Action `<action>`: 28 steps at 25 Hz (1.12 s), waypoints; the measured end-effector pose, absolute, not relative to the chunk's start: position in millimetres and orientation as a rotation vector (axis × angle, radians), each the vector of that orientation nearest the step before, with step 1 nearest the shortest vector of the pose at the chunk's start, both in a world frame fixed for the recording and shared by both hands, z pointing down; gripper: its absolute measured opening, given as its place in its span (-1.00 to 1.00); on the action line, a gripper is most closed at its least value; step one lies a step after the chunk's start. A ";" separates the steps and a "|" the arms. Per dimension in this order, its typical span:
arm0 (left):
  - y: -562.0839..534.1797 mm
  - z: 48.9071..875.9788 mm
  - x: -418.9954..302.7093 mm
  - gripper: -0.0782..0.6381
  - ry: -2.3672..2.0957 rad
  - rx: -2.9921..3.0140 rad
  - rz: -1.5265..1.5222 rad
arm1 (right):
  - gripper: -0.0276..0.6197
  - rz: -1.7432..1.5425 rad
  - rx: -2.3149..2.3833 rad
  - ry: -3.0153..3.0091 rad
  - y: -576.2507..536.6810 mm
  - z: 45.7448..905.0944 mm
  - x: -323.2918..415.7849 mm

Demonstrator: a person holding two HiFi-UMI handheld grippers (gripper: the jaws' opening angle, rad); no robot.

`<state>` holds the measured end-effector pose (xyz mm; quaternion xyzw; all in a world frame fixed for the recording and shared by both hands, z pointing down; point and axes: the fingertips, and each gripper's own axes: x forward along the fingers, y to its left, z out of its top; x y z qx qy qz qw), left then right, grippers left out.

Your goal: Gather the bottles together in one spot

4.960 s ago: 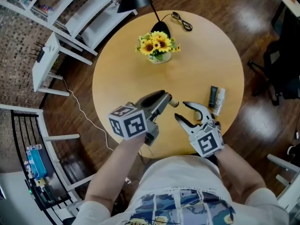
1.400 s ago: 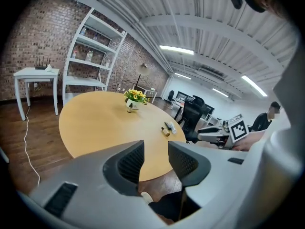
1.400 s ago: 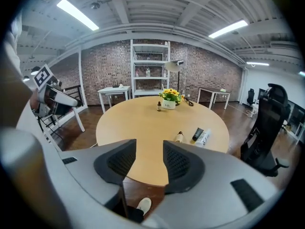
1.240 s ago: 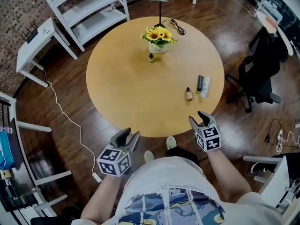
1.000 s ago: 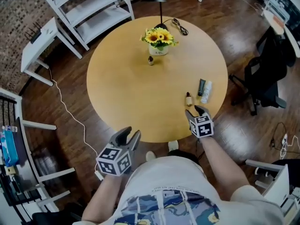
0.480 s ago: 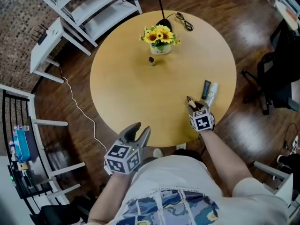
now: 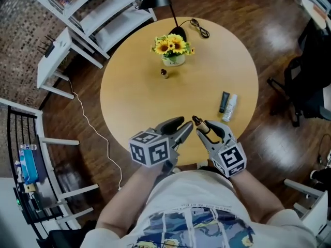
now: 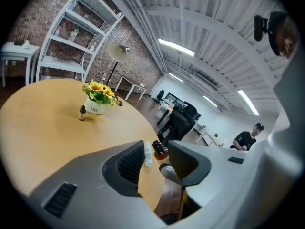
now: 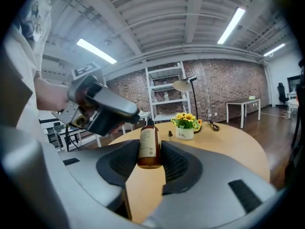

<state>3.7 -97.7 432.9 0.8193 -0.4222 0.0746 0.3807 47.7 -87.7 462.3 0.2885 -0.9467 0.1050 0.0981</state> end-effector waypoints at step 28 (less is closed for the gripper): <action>-142.6 442.7 -41.6 -0.55 -1.333 2.200 0.320 | -0.32 0.369 0.821 -2.737 -78.1 490.8 62.1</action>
